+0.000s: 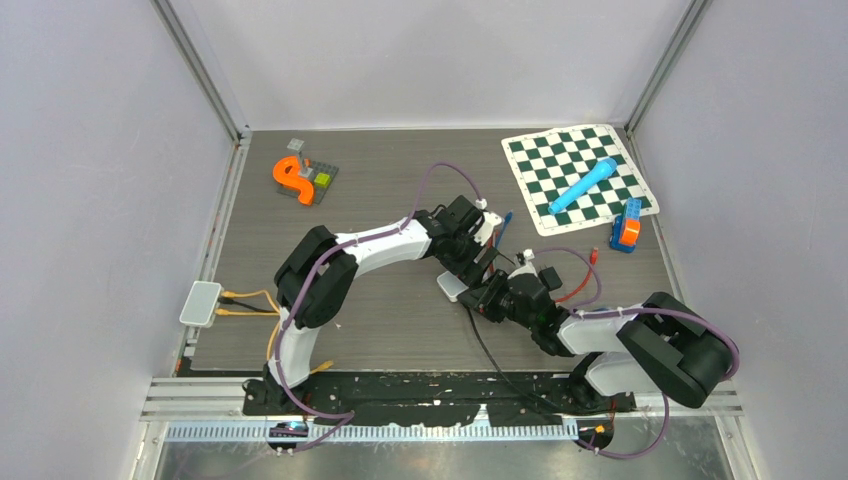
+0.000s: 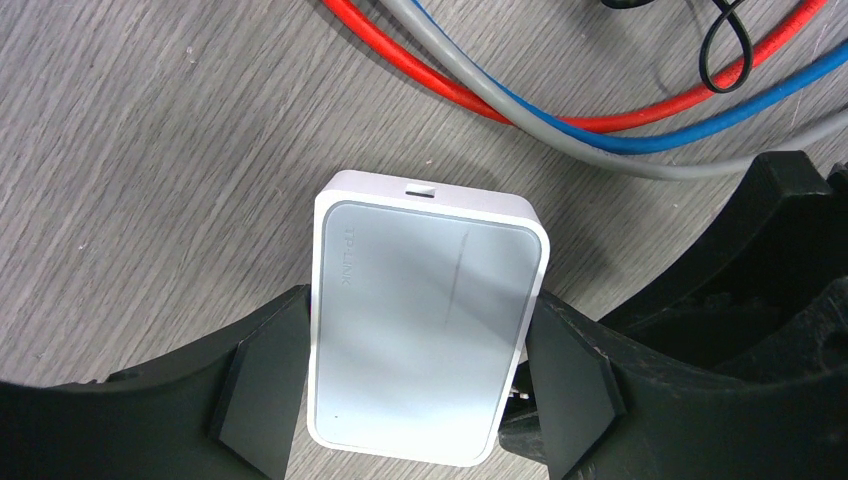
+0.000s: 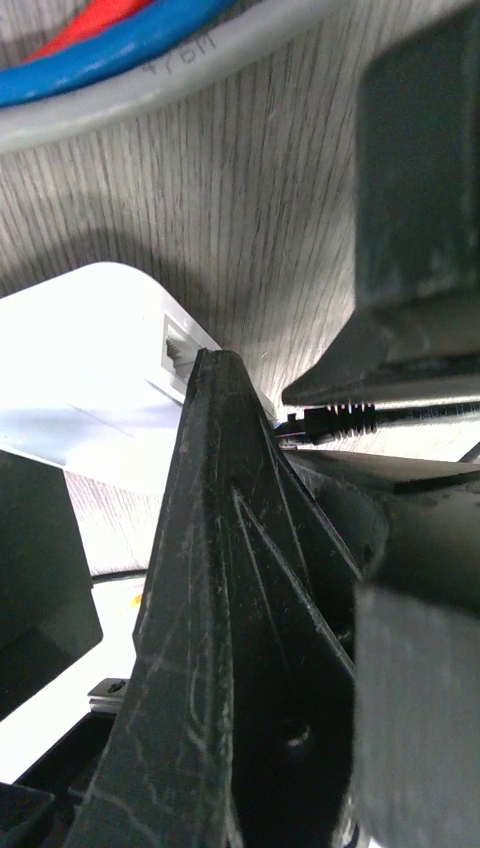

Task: Pull the plug from the switch port
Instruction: Pull the connector from the switch port.

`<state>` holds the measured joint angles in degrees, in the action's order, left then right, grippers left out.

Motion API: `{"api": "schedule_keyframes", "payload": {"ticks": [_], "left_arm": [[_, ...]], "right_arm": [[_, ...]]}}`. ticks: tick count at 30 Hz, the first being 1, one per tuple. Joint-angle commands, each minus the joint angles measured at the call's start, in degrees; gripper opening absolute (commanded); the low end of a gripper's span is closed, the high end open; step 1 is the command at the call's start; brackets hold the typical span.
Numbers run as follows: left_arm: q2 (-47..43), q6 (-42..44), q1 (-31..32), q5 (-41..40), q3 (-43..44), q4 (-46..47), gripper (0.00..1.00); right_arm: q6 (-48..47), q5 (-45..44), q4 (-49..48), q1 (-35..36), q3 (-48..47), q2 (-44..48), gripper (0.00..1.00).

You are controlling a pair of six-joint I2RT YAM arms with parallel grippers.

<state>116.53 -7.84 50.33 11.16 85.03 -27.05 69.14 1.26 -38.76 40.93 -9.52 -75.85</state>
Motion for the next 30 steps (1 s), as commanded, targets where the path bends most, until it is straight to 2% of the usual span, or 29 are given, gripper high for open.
{"api": "schedule_keyframes", "payload": {"ticks": [1, 5, 11, 16, 21, 24, 30], "left_arm": [[-1.9, -1.5, 0.4, 2.6, 0.0, 0.1, 0.38], [-1.6, -1.7, 0.4, 3.0, 0.0, 0.1, 0.38], [-1.6, -1.7, 0.4, 3.3, -0.2, 0.3, 0.37], [-1.8, -2.1, 0.4, 3.0, -0.4, 0.9, 0.37], [-2.0, -1.8, 0.4, 2.9, -0.8, 0.9, 0.37], [-2.0, -2.0, 0.3, 3.3, -0.9, 1.3, 0.37], [-1.6, -2.2, 0.4, 4.0, -0.2, 1.3, 0.37]], "right_arm": [[-0.3, -3.1, -0.6, -0.1, -2.7, 0.8, 0.35], [-0.2, -2.4, -1.5, 0.0, -3.2, -0.7, 0.40], [0.0, -2.4, -2.7, -0.1, -3.5, -1.3, 0.40], [0.6, -0.9, -5.3, -0.3, -3.6, -0.7, 0.31], [1.4, -0.3, -5.4, -0.4, -2.9, 1.9, 0.39], [1.2, -1.9, -3.7, -0.4, -2.7, 3.2, 0.41], [1.6, -2.2, -5.5, -0.5, -2.5, 1.2, 0.34]]}}
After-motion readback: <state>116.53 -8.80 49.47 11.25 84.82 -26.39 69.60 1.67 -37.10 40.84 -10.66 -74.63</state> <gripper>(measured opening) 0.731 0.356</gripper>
